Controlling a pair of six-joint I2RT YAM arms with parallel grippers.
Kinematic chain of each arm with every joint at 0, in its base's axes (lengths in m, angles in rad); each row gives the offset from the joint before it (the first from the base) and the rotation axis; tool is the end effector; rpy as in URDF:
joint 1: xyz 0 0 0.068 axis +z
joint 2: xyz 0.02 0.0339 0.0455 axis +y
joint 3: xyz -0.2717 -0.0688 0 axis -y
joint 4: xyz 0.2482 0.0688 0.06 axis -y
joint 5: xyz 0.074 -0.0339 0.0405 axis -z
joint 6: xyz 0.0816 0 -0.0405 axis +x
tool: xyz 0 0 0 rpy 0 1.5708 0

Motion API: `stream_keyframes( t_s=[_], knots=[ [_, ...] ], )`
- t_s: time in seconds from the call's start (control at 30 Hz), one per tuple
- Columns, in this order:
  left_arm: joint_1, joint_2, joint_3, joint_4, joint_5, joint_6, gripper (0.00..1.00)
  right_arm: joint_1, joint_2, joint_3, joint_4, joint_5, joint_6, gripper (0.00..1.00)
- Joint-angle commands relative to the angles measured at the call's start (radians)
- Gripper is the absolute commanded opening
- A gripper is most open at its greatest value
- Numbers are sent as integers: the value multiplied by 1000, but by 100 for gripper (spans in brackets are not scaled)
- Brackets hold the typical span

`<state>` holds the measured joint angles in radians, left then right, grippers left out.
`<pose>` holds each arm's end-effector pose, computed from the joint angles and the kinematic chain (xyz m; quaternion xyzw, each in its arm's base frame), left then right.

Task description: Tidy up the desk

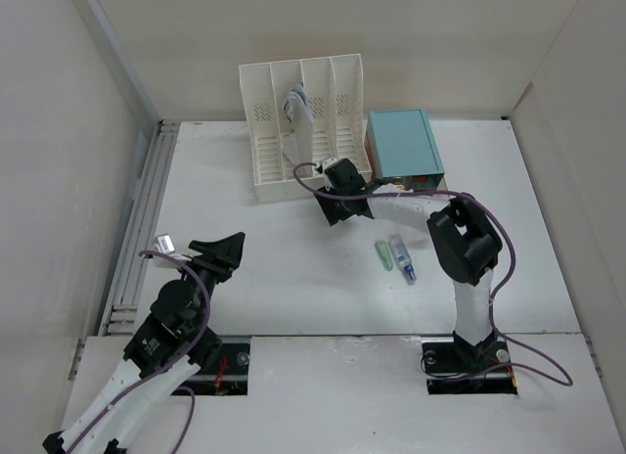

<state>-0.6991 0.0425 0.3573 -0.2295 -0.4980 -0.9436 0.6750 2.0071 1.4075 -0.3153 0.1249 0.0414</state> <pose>0.1101 -0.0417 0.2714 -0.2601 0.6284 -0.4091 0.6083 0.3718 0.2846 0.1464 -0.2752 0.9041 0.0574 0.3218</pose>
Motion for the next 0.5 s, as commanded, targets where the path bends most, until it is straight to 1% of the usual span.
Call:
stream_keyframes(
  t_s=[0.0, 0.13, 0.37, 0.47],
  knots=[
    [-2, -9, -4, 25, -10, 14, 57, -14, 13, 15, 79, 16, 49, 63],
    [-2, -9, 5, 25, -19, 14, 57, -34, 45, 36, 79, -2, 49, 63],
    [-2, -18, 14, -4, -28, 14, 57, -34, 68, 45, 79, -34, 49, 63],
    [-2, -18, 14, -4, -28, 14, 57, -34, 78, 45, 79, -34, 49, 61]
  ],
)
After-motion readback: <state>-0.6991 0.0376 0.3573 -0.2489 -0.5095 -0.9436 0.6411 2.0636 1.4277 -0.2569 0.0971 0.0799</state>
